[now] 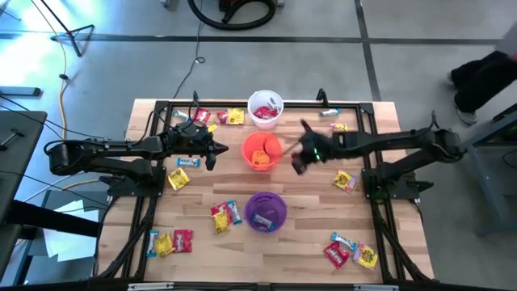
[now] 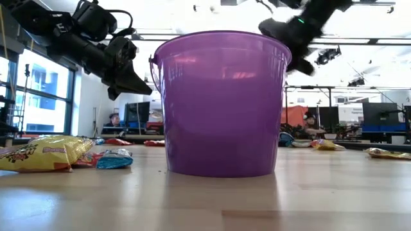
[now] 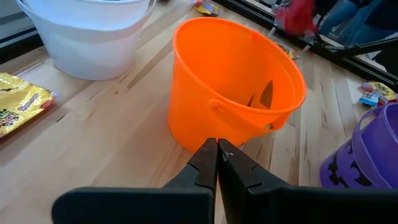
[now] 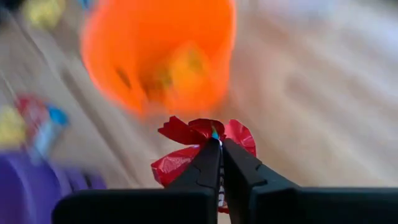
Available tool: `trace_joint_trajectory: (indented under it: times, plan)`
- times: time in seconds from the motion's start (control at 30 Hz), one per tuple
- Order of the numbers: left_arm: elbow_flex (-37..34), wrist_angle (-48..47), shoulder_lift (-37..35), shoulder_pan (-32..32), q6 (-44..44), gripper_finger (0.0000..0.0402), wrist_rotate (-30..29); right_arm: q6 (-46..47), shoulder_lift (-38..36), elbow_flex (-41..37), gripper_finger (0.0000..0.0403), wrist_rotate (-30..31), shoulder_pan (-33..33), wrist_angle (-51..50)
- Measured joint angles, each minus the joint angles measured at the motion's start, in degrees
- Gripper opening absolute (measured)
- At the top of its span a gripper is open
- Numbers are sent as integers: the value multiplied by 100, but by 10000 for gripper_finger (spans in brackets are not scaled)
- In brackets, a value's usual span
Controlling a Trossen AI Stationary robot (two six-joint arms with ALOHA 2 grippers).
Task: Sort candy
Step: Put the red candy into the white bucket, then put the white chocolate into the violet bucket
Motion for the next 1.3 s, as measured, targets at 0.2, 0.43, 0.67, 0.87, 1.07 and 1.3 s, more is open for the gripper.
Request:
trace_joint_trajectory:
  times: [0.2, 0.43, 0.67, 0.87, 1.07, 1.3]
  plan:
    - [0, 4, 0, 0, 2, 0, 2, -1101, 735, 1443, 3, 50, -822, 317]
    - [0, 7, 0, 0, 4, 0, 0, -2181, 1986, 3009, 1, -89, -1661, 53]
    - [0, 4, 0, 2, 4, 0, 0, -2628, 3124, 4129, 1, -617, -2240, -707]
    - [0, 4, 0, 2, 4, 0, 0, -2601, 3801, 4611, 1, -637, -2395, -1270]
    - [0, 2, 0, 2, 4, 0, 0, -2573, 3998, 4676, 37, -572, -2408, -1429]
    - [0, 2, 0, 2, 4, 0, 1, -2521, 3956, 4687, 121, -522, -2405, -1287]
